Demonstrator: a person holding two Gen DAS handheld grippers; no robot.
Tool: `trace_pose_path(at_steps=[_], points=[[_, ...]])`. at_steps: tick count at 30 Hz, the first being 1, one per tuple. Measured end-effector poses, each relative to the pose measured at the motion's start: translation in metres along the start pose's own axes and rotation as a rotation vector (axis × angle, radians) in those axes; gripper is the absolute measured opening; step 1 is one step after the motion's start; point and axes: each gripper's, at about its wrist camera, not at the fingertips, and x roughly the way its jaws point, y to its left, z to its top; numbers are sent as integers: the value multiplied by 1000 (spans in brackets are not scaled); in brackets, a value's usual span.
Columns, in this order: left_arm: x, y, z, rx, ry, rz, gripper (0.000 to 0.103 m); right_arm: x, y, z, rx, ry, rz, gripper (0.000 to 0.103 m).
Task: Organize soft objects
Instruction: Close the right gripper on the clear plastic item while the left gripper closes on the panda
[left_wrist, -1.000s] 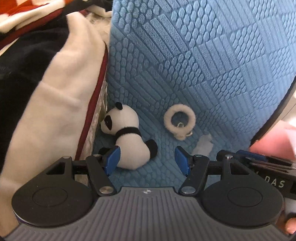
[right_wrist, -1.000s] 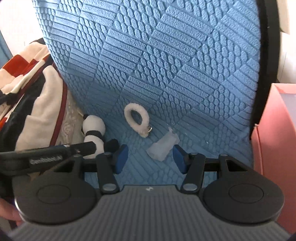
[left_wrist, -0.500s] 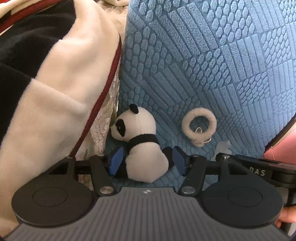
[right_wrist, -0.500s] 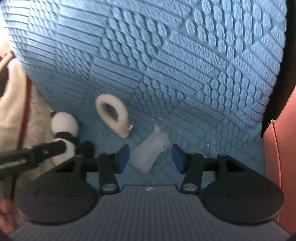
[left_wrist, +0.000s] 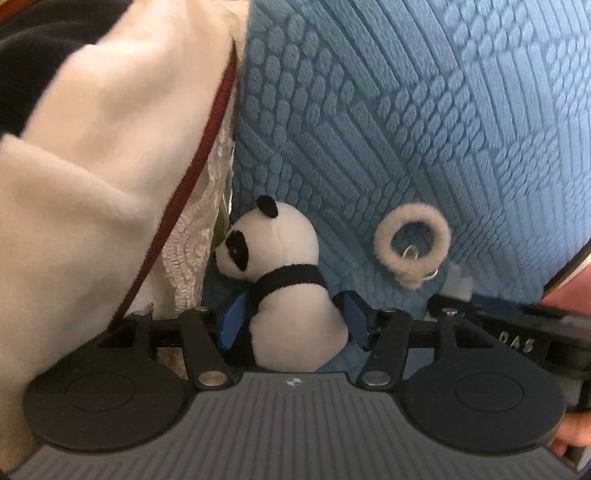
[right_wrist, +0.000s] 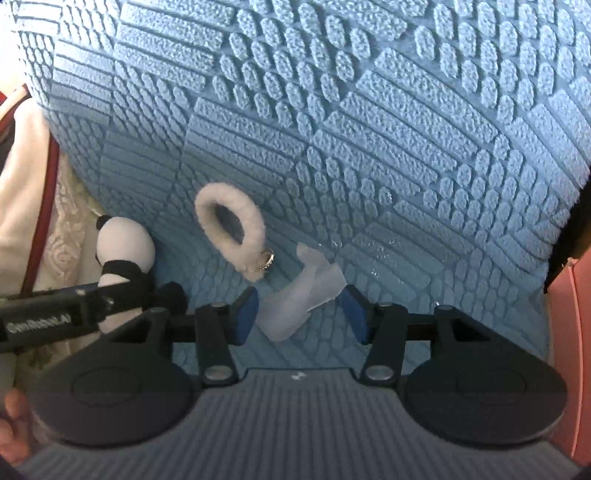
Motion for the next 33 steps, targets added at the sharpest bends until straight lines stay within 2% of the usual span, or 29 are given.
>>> trace_pose_path(at_steps=[4, 6, 9, 10, 12, 18, 24, 31, 33], points=[[0, 1, 0, -12, 0, -8, 64, 6, 14, -3, -46, 0, -15, 53], [0, 1, 0, -12, -2, -11, 62, 8, 23, -7, -85, 0, -31, 37], [2, 1, -1, -22, -5, -13, 58, 8, 28, -9, -87, -3, -46, 24], [2, 2, 0, -26, -3, -15, 58, 7, 32, -8, -99, -8, -60, 23], [2, 4, 0, -28, -1, -21, 58, 7, 39, -7, -123, -12, -88, 22], [4, 7, 2, -30, -3, -27, 58, 2, 43, -7, -123, -3, -85, 22], [16, 4, 1, -36, -9, -20, 59, -6, 40, -6, -69, 29, -31, 22], [23, 1, 2, -52, 1, -12, 56, -15, 52, -1, -101, 29, -9, 22], [22, -1, 2, -53, 7, -13, 54, -25, 42, 0, -110, 31, -12, 22]])
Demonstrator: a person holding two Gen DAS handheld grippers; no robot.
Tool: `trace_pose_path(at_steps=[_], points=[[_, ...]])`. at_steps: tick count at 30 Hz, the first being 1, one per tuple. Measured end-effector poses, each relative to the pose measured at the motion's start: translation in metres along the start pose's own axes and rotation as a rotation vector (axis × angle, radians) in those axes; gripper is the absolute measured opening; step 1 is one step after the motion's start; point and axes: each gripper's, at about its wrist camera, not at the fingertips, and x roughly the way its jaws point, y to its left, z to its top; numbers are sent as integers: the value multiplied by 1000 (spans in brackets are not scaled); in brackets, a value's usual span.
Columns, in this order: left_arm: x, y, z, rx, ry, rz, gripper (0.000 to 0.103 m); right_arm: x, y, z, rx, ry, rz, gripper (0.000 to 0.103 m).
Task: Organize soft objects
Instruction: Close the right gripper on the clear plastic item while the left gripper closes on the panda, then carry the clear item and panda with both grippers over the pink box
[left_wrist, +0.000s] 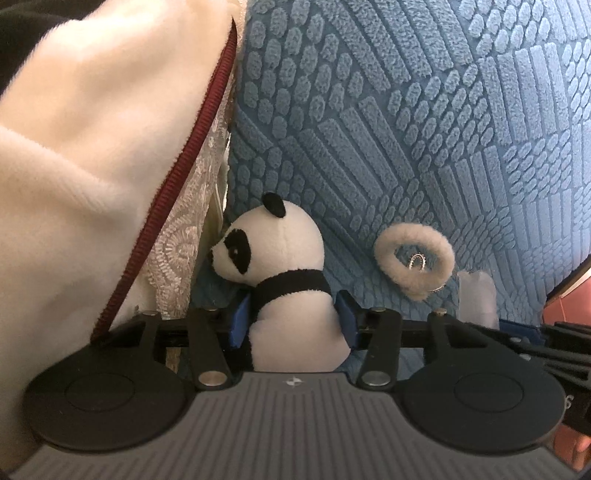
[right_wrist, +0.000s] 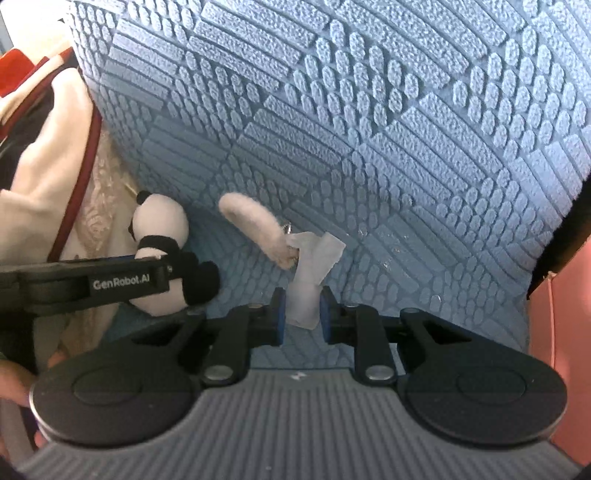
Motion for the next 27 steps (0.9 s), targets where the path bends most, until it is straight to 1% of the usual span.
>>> trace_pose_path(at_steps=[5, 8, 11, 17, 20, 22, 24, 27], points=[[-6, -8, 1, 1, 26, -13, 53, -7, -14, -4, 56, 24, 32, 22], [-11, -10, 4, -1, 26, -27, 53, -15, -19, -2, 72, 17, 47, 22], [-18, -11, 3, -25, 28, -52, 53, -24, -22, -1, 81, 12, 57, 22], [-37, -17, -3, -32, 21, -81, 53, -50, -37, -3, 94, -4, 48, 22], [-46, -22, -8, -27, 31, -86, 53, -61, -45, -7, 102, -4, 49, 22], [-55, -25, -13, -25, 44, -95, 53, -69, -49, -18, 112, -4, 46, 22], [-68, -25, -19, -40, 42, -104, 53, -76, -54, -25, 125, -6, 44, 22], [-87, -22, -38, -58, 30, -109, 53, -88, -56, -36, 161, -18, 62, 22]])
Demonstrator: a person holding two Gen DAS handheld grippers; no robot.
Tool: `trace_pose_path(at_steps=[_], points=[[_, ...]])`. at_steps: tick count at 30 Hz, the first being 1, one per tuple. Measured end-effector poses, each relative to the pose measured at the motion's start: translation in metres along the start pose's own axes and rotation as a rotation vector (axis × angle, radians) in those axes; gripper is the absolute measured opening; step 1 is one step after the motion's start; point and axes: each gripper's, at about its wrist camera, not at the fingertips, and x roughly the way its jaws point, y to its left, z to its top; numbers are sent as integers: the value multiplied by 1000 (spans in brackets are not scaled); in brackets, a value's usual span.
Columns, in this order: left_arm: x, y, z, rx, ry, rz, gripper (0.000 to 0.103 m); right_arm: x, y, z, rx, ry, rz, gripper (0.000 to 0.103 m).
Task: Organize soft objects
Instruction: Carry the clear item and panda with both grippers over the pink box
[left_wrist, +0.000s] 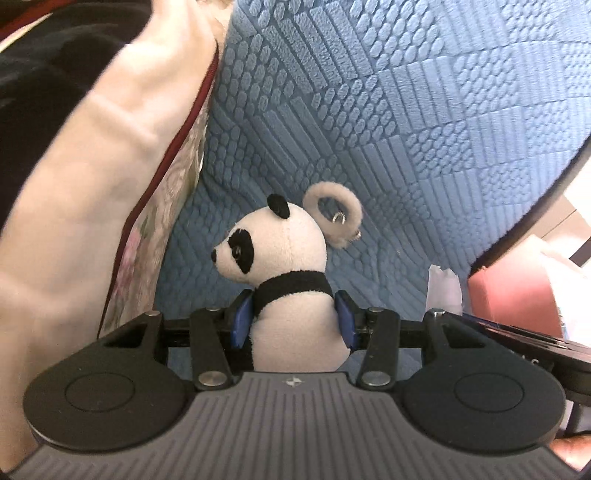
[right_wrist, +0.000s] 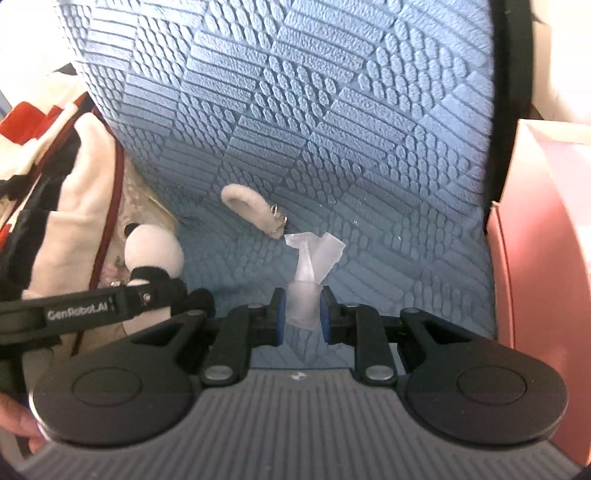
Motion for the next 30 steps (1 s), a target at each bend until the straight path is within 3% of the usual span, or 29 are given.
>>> trace_pose_path(at_steps=[9, 30], points=[[-39, -7, -51, 18, -20, 19, 53, -24, 7, -30, -17, -31, -40, 22], [-81, -30, -117, 32, -36, -80, 54, -84, 3, -111, -31, -39, -86, 22]])
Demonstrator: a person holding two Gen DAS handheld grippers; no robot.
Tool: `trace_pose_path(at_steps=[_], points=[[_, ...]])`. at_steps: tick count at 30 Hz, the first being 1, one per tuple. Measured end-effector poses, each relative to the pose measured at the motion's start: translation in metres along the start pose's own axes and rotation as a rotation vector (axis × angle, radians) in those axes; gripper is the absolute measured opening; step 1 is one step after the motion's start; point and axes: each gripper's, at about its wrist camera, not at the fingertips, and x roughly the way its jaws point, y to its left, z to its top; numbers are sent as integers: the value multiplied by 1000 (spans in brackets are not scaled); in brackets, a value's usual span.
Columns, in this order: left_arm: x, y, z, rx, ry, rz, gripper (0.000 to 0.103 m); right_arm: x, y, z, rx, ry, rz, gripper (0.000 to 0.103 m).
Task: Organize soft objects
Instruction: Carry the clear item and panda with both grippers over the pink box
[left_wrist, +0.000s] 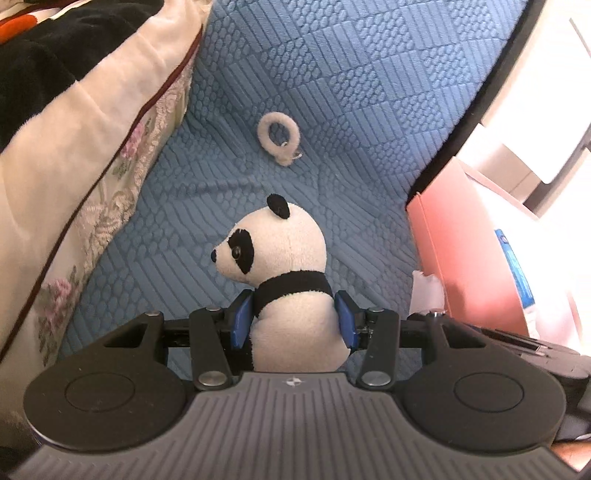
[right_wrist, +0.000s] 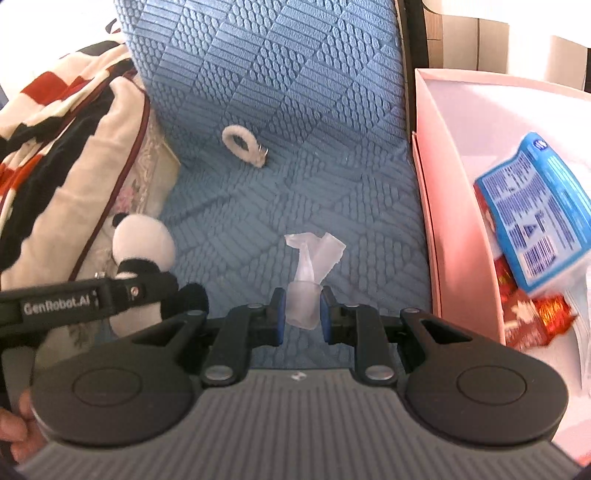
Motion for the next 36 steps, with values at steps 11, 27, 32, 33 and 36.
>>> trace_pose_path(at_steps=[11, 27, 32, 33, 36], points=[[-12, -7, -11, 19, -21, -14, 54, -19, 2, -19, -25, 5, 2, 22], [-42, -19, -12, 11, -70, -20, 54, -50, -4, -25, -39, -10, -17, 22], [-55, -24, -9, -16, -66, -46, 53, -70, -5, -18, -42, -26, -10, 22], [-58, -25, -9, -20, -66, -53, 54, -74, -5, -16, -46, -30, -9, 22], [-68, -32, -5, -27, -68, -66, 53, -90, -6, -10, -50, -45, -10, 22]])
